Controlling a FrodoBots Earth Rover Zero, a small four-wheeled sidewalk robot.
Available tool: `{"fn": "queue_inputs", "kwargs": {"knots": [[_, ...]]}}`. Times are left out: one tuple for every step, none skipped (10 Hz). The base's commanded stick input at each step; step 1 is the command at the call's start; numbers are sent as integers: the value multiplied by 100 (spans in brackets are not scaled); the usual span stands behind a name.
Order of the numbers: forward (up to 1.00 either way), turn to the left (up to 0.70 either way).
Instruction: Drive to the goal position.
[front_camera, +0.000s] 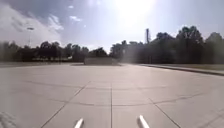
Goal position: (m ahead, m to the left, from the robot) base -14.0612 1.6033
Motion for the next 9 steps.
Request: {"fn": "queue_inputs", "kwargs": {"knots": [[70, 0], [70, 0], [70, 0], [70, 0], [70, 0], [70, 0], [70, 0], [70, 0], [70, 0]]}}
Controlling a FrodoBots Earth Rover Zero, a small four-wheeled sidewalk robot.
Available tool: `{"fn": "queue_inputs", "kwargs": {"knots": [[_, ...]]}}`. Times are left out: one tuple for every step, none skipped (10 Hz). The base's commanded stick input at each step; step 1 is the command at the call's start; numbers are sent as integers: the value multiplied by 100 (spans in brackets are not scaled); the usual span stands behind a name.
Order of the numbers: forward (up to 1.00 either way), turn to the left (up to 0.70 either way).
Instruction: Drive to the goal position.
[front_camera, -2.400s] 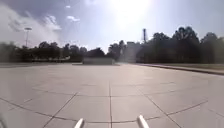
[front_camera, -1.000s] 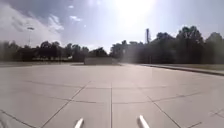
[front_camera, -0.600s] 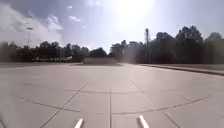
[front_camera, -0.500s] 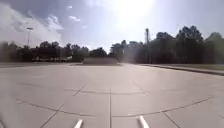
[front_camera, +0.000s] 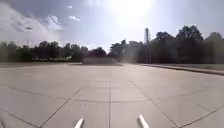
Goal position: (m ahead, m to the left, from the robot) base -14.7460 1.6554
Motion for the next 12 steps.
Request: {"fn": "queue_inputs", "kwargs": {"knots": [[70, 0], [70, 0], [70, 0], [70, 0], [70, 0], [70, 0], [70, 0], [70, 0], [70, 0], [70, 0], [70, 0], [70, 0]]}}
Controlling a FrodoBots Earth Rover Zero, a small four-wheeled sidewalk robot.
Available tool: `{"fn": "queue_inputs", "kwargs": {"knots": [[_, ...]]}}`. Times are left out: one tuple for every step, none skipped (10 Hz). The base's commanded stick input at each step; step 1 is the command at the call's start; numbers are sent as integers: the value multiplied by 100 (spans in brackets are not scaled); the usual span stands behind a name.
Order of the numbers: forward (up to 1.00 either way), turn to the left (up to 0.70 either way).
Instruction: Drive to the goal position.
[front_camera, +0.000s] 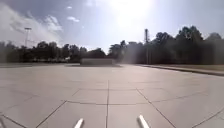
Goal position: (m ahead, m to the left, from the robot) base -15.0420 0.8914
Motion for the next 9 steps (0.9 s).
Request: {"fn": "queue_inputs", "kwargs": {"knots": [[70, 0], [70, 0], [70, 0], [70, 0], [70, 0], [70, 0], [70, 0], [70, 0], [70, 0]]}}
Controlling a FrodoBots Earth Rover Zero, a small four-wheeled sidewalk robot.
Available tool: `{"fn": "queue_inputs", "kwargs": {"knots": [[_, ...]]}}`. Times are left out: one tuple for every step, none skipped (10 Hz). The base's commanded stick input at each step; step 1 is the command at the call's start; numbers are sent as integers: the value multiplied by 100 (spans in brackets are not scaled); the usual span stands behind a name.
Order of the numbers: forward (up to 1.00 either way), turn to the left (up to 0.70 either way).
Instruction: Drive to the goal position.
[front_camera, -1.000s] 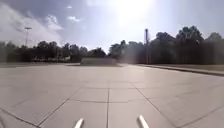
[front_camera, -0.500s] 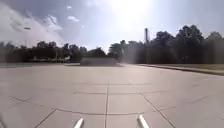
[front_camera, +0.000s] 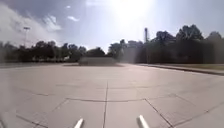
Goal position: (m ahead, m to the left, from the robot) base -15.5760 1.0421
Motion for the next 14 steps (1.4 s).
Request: {"fn": "queue_inputs", "kwargs": {"knots": [[70, 0], [70, 0], [70, 0], [70, 0], [70, 0], [70, 0], [70, 0], [70, 0], [70, 0], [70, 0], [70, 2], [70, 3], [70, 3], [70, 11]]}}
